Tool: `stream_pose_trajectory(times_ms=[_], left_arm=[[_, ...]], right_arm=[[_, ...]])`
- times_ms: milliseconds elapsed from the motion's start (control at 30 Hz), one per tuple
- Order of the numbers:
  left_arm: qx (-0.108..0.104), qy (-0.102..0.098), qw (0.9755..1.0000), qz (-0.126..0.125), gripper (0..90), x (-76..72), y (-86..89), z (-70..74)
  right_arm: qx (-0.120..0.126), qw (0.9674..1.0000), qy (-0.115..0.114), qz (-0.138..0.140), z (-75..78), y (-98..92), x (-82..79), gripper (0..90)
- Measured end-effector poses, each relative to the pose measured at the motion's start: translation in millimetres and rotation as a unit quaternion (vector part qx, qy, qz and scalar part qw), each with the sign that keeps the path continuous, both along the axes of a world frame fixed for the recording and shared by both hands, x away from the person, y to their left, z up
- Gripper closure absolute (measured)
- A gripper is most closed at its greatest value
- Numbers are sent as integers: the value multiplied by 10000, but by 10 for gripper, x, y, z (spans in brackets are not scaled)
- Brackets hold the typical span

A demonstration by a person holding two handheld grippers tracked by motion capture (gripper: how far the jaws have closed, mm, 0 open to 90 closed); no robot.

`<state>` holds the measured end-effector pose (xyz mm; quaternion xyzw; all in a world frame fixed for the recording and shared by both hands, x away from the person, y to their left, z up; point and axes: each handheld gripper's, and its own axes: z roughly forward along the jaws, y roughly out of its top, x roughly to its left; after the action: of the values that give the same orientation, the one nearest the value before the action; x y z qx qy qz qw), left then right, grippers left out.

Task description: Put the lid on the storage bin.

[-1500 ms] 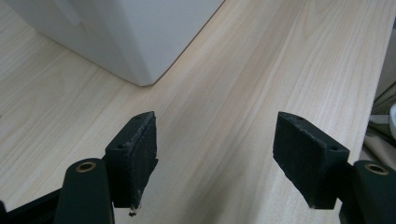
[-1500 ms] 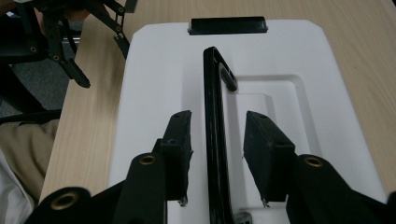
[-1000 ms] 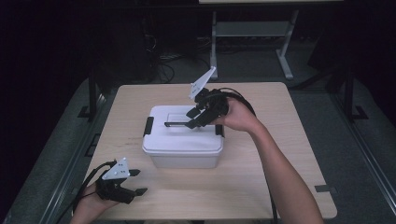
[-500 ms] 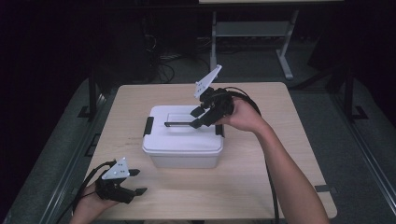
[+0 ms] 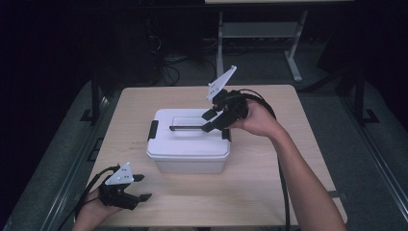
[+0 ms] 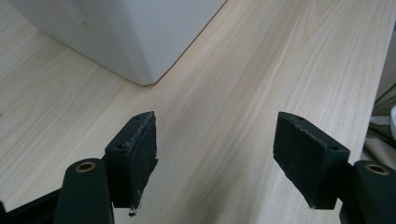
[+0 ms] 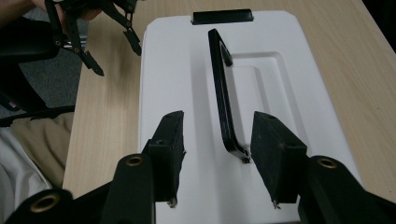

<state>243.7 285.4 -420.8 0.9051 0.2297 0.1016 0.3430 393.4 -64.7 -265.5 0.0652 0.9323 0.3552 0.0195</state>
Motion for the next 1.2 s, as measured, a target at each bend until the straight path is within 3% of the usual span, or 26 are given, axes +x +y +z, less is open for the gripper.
stream_pose_trajectory(times_ms=[600,1200], left_arm=[[29,19,10000,6,296,7,0,-7],[3,40,10000,39,289,9,7,-15]], right_arm=[[44,9998,-54,-192,83,-275,-66,524],[61,9992,-48,-392,48,-533,-103,464]])
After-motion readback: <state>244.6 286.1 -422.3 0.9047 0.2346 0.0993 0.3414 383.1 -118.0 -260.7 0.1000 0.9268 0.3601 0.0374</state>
